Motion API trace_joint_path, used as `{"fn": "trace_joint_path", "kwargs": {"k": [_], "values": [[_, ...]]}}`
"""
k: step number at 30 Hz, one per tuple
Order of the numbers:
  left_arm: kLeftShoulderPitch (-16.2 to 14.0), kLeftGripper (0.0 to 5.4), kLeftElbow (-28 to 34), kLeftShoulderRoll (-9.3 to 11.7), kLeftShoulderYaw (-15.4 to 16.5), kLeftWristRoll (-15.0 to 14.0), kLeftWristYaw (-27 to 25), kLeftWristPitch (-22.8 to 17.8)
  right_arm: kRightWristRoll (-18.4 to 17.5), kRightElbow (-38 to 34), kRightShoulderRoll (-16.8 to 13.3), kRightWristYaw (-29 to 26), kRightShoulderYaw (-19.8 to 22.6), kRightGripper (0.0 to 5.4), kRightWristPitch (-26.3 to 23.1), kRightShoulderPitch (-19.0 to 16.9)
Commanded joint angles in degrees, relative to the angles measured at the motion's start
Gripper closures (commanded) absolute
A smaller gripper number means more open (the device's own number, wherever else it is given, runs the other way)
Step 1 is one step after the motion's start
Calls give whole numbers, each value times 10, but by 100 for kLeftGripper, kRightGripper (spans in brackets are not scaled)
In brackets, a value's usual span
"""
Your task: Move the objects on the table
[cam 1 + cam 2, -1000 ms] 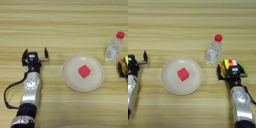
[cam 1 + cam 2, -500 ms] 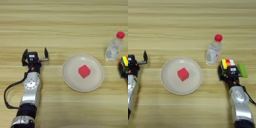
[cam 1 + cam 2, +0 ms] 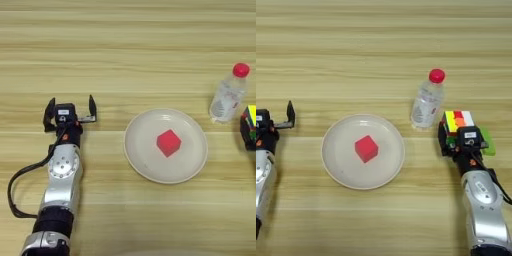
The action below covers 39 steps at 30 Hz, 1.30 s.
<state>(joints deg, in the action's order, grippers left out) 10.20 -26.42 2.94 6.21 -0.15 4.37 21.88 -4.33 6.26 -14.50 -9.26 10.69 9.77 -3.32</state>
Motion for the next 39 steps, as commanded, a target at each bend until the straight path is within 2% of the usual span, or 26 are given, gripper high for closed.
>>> {"fn": "trace_joint_path", "kwargs": {"k": [1, 4, 12, 18, 22, 26, 32, 35, 39], "values": [[1, 0, 2, 0, -2, 4, 1, -1, -34, -68, -1, -22, 3, 197, -31, -21], [1, 0, 3, 0, -2, 5, 2, -1, -57, -95, -1, -41, -1, 197, -51, -34], [0, 0, 4, -1, -3, 6, 5, -1, -91, -171, -14, -111, -32, 198, -78, -72], [-1, 0, 6, -1, -4, 7, 7, -1, -98, -214, -17, -151, -59, 198, -73, -91], [-1, 0, 6, 0, -5, 7, 7, -1, -77, -247, -14, -169, -111, 198, -68, -87], [0, 0, 5, 0, -4, 7, 8, -1, -60, -251, -6, -166, -143, 198, -70, -68], [0, 0, 5, 1, -4, 7, 8, -1, 2, -203, 15, -147, -197, 198, -50, -22], [-1, 0, 9, 1, -4, 7, 8, -2, 27, -161, 25, -137, -211, 198, -33, -1], [-3, 0, 14, 0, -4, 6, 8, -3, 37, -120, 34, -134, -220, 198, -18, 18]]}}
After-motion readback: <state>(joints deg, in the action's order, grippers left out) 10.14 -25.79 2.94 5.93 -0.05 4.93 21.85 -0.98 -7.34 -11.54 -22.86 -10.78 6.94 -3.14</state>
